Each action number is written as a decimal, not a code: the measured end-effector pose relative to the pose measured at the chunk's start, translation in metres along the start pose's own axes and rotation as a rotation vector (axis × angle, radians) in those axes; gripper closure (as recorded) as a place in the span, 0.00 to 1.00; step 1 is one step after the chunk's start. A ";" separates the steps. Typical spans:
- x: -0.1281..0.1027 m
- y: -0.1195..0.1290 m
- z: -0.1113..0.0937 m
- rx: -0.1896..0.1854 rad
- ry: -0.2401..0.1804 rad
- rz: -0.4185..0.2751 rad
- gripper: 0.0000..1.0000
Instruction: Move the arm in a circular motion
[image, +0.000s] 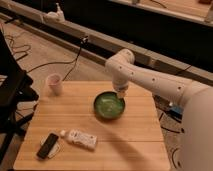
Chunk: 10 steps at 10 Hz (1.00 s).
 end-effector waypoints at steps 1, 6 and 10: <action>0.015 0.021 0.001 -0.016 -0.005 0.032 1.00; 0.158 0.017 -0.024 0.049 0.143 0.305 1.00; 0.101 -0.070 -0.018 0.078 0.065 0.297 1.00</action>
